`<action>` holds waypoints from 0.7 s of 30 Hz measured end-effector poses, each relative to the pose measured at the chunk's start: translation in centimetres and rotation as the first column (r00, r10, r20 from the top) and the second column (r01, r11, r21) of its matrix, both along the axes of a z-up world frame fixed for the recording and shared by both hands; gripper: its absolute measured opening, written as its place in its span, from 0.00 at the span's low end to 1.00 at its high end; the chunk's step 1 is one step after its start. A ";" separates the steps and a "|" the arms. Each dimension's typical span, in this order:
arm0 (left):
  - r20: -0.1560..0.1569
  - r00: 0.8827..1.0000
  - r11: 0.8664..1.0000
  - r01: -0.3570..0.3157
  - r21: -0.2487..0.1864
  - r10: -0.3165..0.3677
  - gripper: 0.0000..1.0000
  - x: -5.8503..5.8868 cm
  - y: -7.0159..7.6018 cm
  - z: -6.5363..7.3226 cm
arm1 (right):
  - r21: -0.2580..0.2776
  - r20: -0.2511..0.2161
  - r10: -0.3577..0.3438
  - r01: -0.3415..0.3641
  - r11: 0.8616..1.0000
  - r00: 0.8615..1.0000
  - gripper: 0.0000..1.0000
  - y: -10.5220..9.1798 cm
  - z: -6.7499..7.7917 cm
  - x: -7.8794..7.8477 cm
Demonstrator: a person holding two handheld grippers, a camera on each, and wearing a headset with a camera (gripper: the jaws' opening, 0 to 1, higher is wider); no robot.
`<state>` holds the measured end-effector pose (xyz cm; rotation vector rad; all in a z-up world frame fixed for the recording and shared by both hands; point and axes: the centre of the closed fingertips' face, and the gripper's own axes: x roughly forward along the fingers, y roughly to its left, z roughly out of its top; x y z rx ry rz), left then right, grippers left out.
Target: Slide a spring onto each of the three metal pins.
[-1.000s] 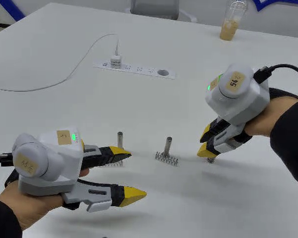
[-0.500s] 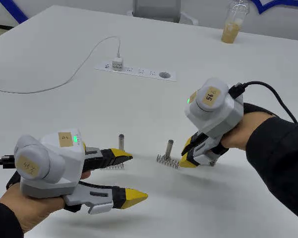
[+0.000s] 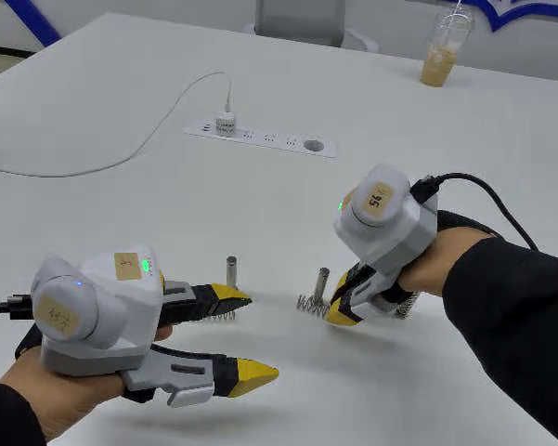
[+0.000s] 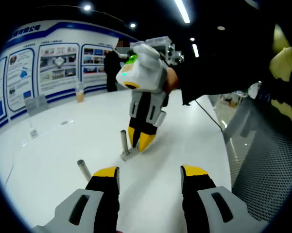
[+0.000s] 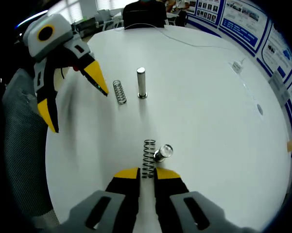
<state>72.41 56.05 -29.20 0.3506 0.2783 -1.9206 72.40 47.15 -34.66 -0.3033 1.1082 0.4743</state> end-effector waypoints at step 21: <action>0.010 1.000 1.000 0.009 0.005 -0.009 0.50 -0.1 -0.4 -0.2 | -0.001 0.002 0.028 -0.028 1.000 1.000 0.12 0.7 1.5 -1.3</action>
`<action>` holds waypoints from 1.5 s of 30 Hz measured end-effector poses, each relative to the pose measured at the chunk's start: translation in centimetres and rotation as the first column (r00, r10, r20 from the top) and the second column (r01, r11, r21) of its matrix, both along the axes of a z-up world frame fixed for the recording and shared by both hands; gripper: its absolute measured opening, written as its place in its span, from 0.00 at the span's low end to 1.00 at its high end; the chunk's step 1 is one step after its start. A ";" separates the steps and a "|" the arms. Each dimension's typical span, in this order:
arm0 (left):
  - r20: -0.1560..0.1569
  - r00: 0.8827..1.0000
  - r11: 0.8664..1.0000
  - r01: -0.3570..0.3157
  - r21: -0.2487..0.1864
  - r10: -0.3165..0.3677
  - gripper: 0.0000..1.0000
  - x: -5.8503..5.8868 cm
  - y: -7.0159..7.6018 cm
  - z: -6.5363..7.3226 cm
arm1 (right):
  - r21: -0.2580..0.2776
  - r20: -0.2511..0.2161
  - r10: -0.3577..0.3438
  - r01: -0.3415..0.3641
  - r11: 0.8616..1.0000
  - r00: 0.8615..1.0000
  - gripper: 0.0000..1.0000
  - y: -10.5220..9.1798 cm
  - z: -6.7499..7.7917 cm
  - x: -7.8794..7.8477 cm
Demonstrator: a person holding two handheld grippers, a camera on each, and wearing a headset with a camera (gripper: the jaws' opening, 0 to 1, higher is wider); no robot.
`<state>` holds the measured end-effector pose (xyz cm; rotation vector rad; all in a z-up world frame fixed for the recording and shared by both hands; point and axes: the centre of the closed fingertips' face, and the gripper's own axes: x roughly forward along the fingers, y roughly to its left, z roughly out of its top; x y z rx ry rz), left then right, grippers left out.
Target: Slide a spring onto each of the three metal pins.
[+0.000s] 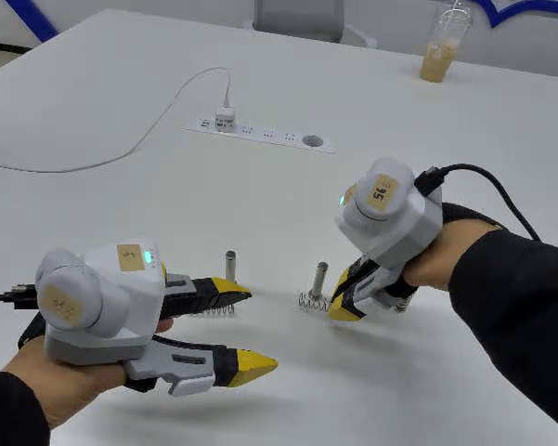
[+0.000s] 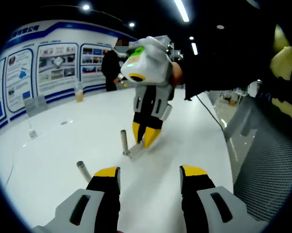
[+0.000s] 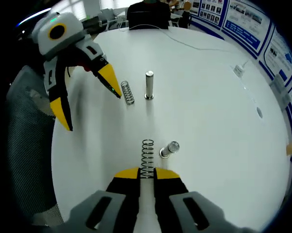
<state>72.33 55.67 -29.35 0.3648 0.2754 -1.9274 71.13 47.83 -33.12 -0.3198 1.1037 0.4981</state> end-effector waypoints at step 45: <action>0.081 0.984 0.985 0.164 -0.046 -0.160 0.15 -2.9 -1.2 1.1 | 0.039 0.079 0.265 -0.268 0.963 0.961 0.12 6.7 4.6 -2.2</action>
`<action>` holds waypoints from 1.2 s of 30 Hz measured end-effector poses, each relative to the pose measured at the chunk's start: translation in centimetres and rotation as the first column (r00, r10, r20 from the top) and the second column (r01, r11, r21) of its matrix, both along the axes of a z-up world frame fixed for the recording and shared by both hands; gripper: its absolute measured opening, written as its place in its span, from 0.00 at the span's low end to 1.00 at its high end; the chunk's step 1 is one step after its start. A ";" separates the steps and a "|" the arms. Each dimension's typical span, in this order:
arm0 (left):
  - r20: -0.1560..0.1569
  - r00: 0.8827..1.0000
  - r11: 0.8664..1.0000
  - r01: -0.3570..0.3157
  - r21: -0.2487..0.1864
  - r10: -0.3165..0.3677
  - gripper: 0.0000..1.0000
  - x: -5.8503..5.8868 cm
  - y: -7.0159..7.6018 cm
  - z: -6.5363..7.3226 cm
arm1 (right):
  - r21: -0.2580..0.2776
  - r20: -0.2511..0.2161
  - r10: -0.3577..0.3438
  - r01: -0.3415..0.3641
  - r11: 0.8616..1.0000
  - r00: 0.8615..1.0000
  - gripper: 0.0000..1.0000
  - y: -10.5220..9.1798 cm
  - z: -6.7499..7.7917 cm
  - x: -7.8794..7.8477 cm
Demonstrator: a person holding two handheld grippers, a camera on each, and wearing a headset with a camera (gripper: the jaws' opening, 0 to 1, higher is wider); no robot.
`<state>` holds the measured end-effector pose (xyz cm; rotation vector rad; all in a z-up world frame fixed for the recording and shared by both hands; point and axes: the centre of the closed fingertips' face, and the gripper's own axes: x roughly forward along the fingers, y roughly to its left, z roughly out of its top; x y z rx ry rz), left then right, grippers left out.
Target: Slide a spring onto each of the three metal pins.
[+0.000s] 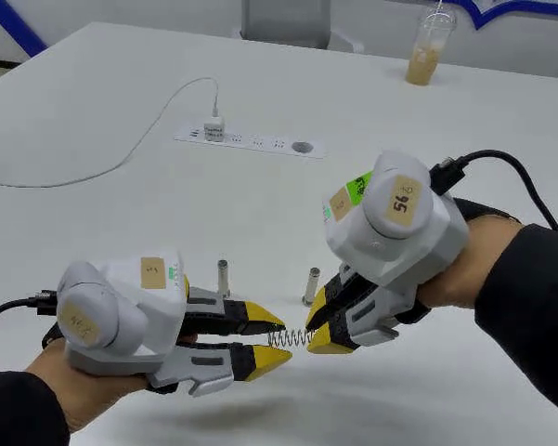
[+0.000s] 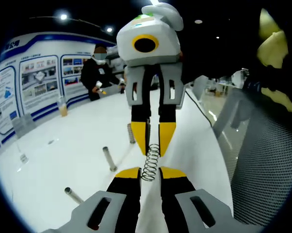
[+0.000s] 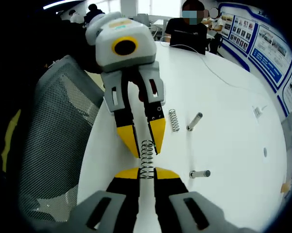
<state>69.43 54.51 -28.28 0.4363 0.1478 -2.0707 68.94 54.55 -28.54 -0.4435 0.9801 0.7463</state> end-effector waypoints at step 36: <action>-0.024 0.999 0.999 0.041 -0.003 -0.041 0.10 -1.0 0.3 0.4 | 0.030 0.008 0.000 0.000 1.000 1.000 0.12 0.1 0.2 -0.6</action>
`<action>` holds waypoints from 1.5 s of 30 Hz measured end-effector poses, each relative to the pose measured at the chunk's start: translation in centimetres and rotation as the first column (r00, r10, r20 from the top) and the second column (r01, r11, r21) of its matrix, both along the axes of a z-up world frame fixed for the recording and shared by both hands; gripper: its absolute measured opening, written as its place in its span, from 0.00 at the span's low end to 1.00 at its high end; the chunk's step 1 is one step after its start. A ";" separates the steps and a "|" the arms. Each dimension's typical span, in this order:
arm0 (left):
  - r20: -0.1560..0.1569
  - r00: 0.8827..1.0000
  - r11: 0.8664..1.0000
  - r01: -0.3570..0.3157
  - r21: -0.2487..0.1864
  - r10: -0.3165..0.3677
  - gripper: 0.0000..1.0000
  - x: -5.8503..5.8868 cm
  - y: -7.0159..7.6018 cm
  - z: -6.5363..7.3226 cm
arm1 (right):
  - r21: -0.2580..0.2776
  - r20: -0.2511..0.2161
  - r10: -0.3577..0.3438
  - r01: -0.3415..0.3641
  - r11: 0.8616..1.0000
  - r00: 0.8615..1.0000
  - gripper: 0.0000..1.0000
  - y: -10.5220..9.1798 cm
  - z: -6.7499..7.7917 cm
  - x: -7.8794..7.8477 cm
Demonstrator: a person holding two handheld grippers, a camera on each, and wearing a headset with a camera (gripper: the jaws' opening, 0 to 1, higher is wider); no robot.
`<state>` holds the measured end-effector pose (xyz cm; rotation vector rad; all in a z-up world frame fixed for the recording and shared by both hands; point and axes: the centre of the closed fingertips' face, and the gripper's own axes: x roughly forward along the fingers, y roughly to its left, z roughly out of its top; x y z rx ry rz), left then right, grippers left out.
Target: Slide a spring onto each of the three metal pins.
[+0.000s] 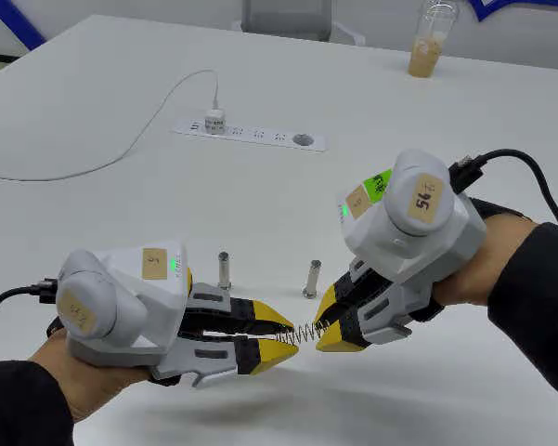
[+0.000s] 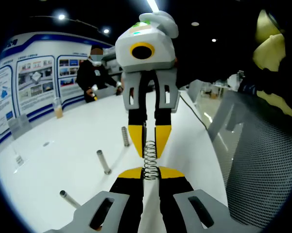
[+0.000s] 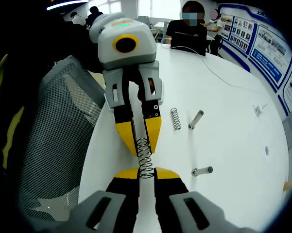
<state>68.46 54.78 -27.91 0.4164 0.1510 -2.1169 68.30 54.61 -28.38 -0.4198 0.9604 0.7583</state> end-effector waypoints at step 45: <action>-0.035 0.996 0.997 -0.079 0.014 0.080 0.22 1.7 0.1 -0.3 | -0.037 0.052 0.006 -0.005 0.999 0.999 0.12 0.2 3.1 2.0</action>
